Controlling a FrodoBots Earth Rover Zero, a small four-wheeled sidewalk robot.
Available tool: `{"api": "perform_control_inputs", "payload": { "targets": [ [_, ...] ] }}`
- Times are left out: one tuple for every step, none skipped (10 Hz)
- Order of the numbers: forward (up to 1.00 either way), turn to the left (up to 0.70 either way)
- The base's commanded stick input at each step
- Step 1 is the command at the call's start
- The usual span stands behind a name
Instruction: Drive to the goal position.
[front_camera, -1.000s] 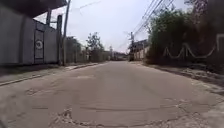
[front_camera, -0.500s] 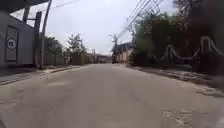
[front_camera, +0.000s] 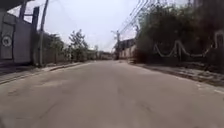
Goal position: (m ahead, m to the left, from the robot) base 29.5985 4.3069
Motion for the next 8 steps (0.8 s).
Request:
{"api": "perform_control_inputs", "payload": {
  "targets": [
    [1.00,0.00],
    [1.00,0.00],
    [1.00,0.00],
    [1.00,0.00],
    [1.00,0.00],
    [1.00,0.00],
    [1.00,0.00],
    [1.00,0.00]
  ]
}}
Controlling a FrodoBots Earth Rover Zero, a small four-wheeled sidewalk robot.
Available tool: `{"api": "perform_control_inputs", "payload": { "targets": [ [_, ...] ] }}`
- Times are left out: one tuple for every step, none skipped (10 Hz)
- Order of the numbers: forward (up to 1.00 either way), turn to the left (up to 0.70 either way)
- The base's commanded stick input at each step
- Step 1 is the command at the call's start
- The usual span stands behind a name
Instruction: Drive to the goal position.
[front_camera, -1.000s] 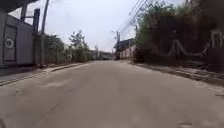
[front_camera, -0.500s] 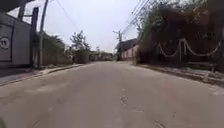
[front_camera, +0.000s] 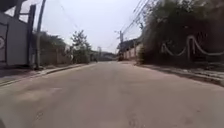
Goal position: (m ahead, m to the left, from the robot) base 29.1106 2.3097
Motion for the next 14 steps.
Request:
{"api": "perform_control_inputs", "payload": {
  "targets": [
    [1.00,0.00],
    [1.00,0.00],
    [1.00,0.00],
    [1.00,0.00],
    [1.00,0.00],
    [1.00,0.00],
    [1.00,0.00],
    [1.00,0.00],
    [1.00,0.00],
    [1.00,0.00],
    [1.00,0.00],
    [1.00,0.00],
    [1.00,0.00],
    [1.00,0.00]
  ]
}}
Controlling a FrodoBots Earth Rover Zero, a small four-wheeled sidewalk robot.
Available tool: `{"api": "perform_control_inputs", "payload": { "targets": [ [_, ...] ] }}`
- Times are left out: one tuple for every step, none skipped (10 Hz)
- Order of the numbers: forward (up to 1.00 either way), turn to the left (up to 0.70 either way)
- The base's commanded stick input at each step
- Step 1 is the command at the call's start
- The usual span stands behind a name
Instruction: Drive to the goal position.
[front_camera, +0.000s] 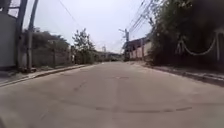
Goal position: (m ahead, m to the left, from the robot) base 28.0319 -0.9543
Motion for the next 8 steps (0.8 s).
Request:
{"api": "perform_control_inputs", "payload": {
  "targets": [
    [1.00,0.00],
    [1.00,0.00],
    [1.00,0.00],
    [1.00,0.00],
    [1.00,0.00],
    [1.00,0.00],
    [1.00,0.00],
    [1.00,0.00]
  ]
}}
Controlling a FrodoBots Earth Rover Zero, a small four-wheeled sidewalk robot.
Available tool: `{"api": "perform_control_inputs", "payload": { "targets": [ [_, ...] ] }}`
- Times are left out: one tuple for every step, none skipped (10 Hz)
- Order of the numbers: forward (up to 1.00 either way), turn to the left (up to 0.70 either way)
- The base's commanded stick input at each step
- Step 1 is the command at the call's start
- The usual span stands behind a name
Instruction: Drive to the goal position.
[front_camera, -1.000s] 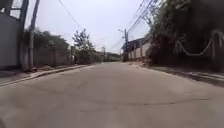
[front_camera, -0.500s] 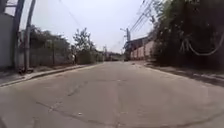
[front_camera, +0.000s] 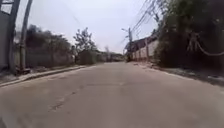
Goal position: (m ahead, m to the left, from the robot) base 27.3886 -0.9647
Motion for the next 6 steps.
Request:
{"api": "perform_control_inputs", "payload": {
  "targets": [
    [1.00,0.00],
    [1.00,0.00],
    [1.00,0.00],
    [1.00,0.00],
    [1.00,0.00],
    [1.00,0.00]
  ]
}}
